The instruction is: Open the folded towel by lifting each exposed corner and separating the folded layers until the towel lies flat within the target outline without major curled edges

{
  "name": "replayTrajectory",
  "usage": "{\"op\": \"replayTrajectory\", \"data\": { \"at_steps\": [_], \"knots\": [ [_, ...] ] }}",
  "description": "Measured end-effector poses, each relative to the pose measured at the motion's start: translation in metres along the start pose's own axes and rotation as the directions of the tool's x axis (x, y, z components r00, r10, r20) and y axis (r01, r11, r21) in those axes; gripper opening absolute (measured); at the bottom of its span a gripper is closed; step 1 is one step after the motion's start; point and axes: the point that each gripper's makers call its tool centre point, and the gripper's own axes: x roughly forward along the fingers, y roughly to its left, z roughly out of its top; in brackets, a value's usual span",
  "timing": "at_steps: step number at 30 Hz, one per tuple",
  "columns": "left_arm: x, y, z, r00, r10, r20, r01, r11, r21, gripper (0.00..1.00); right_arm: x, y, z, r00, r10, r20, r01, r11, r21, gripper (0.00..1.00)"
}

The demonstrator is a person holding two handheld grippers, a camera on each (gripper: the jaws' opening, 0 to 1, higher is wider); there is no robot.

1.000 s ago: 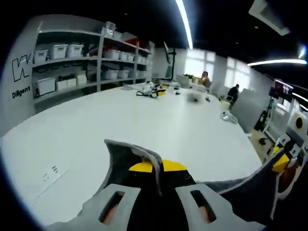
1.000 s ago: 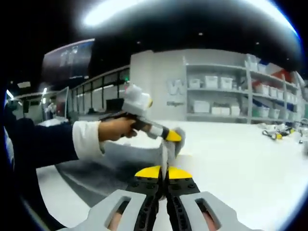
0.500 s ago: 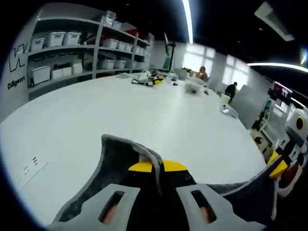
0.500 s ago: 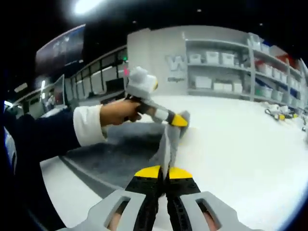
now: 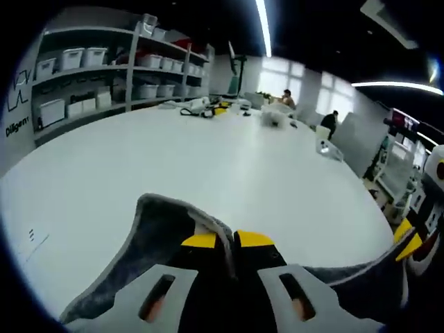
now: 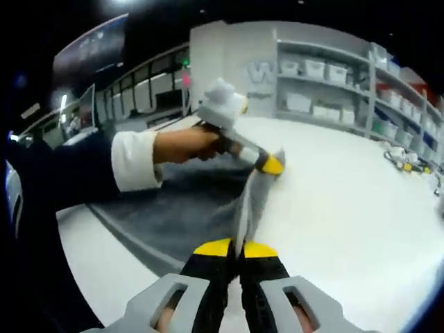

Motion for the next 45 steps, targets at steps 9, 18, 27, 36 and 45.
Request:
{"op": "replayTrajectory", "data": {
  "at_steps": [9,18,27,36,45],
  "knots": [
    [0.0,-0.002,0.016,0.994,-0.072,0.088,0.075,0.996,-0.039,0.25,-0.004,-0.004,0.001,0.999,-0.035,-0.003,0.035,0.997,-0.069,0.03],
    [-0.006,-0.001,0.018,0.99,-0.092,0.106,0.101,0.991,-0.088,0.34,-0.012,-0.011,-0.004,0.998,-0.053,-0.018,0.051,0.993,-0.106,0.07],
    [-0.006,0.029,0.024,0.994,0.021,0.107,-0.031,0.996,0.087,0.15,-0.032,-0.032,-0.005,0.992,-0.13,0.011,0.13,0.988,-0.085,0.07],
    [0.009,0.047,0.024,0.988,0.091,0.122,-0.114,0.974,0.198,0.06,-0.045,-0.049,0.022,0.963,-0.235,0.132,0.253,0.956,-0.145,0.0],
    [0.017,0.066,0.028,0.981,0.131,0.144,-0.157,0.97,0.186,0.03,-0.024,-0.028,0.012,0.989,-0.125,0.079,0.138,0.97,-0.198,0.0]
  ]
}}
